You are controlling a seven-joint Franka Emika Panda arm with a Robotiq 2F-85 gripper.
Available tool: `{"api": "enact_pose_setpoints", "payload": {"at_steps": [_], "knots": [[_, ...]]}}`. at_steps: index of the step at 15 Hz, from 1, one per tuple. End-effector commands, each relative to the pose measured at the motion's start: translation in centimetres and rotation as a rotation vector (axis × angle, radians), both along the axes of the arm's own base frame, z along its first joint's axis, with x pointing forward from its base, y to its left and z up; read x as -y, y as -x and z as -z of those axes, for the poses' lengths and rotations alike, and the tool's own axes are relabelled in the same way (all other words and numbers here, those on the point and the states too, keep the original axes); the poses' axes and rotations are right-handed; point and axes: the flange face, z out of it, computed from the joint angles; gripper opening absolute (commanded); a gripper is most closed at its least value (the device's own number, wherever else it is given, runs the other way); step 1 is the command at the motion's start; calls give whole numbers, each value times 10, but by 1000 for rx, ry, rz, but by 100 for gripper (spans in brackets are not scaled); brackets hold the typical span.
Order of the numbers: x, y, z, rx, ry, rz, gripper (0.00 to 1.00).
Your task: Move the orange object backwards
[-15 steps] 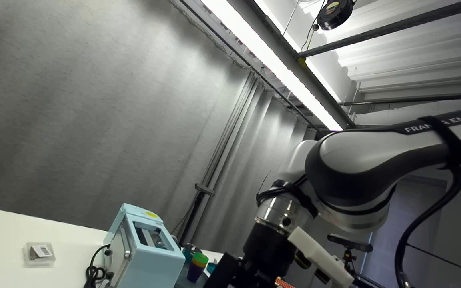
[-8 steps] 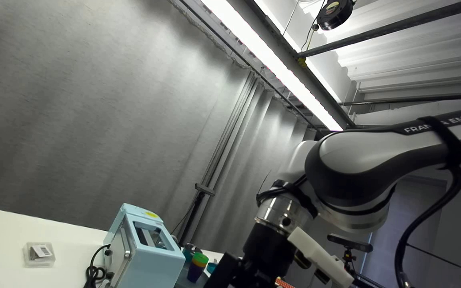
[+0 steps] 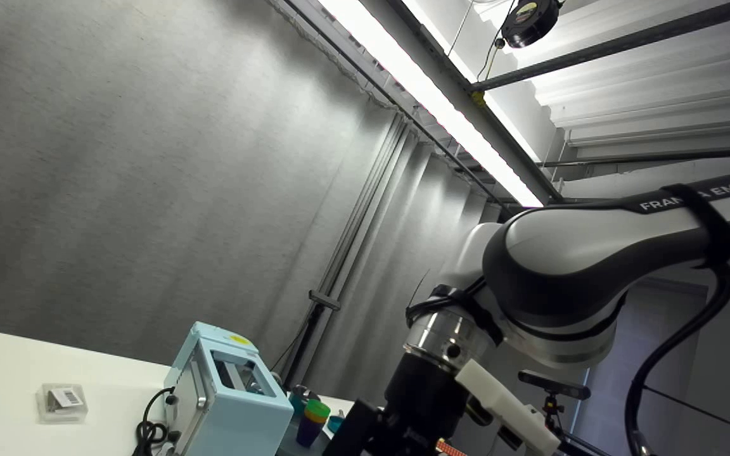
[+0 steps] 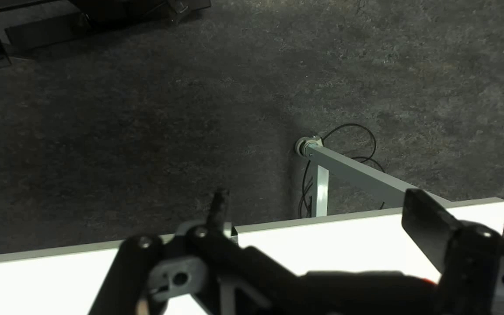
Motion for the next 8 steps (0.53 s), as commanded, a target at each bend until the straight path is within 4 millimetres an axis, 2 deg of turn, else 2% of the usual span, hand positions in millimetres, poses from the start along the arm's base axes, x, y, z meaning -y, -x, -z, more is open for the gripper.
{"api": "enact_pose_setpoints", "payload": {"at_steps": [1,2,8], "knots": [[0,0,0,-1,0,0,75],[0,0,0,3,4,13,72],[0,0,0,-3,0,8,27]]}}
